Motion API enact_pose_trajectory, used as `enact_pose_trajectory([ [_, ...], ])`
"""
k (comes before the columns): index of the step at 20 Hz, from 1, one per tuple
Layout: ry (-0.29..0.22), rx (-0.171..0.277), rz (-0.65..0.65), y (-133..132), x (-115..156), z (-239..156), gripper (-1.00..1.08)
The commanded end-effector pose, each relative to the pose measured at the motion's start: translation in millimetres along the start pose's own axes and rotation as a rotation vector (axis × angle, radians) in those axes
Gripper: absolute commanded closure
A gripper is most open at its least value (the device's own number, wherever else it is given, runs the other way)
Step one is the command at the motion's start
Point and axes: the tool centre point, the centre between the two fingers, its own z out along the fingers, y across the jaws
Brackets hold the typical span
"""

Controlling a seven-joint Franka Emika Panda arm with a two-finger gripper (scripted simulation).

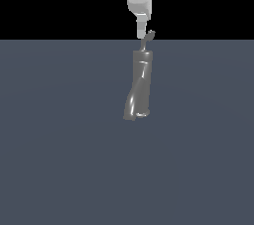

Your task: Turn on the faucet by rotating a designated handle.

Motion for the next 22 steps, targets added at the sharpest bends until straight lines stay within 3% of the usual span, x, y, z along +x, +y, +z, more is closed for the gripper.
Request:
enact_pose_trajectory([
  [1, 0.001, 0.000, 0.000, 0.6, 0.3, 0.1, 1.08],
  [22, 0.003, -0.001, 0.034, -42.6, 73.2, 0.0, 1.08],
])
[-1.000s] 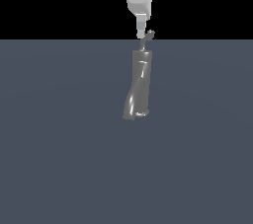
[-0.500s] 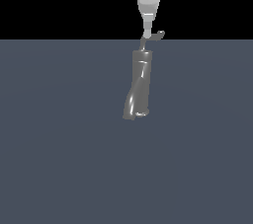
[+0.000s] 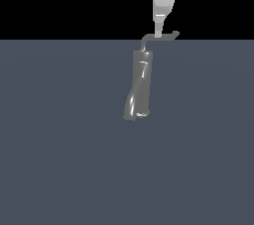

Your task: Turn on the faucet by rotating a designated handle.

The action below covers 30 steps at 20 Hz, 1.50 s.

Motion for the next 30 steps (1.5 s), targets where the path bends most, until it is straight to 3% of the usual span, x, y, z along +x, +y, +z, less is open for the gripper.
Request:
enact_pose_trajectory([
  [1, 0.006, 0.005, 0.048, -6.6, 34.9, 0.0, 1.08],
  [6, 0.006, 0.004, 0.054, -13.5, 47.4, -0.1, 1.08],
  [7, -0.004, 0.002, -0.007, -12.3, 8.0, -0.1, 1.08],
  [30, 0.002, 0.004, 0.032, -64.9, 37.0, -0.1, 1.08],
])
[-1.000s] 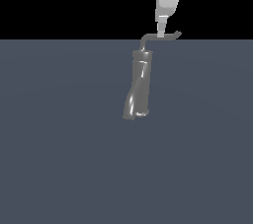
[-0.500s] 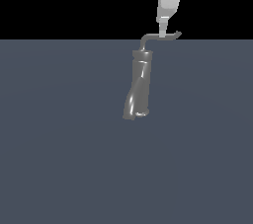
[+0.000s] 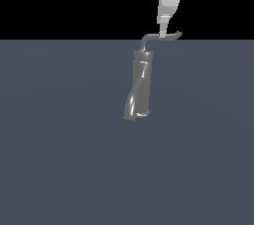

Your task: Turn on the faucet by rotating a designated handle.

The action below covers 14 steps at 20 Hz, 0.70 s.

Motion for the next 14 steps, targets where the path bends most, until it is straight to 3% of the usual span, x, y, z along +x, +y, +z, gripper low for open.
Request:
enact_pose_trajectory([
  [1, 0.011, 0.062, 0.033, -31.8, 24.1, -1.6, 1.08],
  [14, 0.014, 0.063, 0.053, -57.8, 39.6, -3.6, 1.08],
])
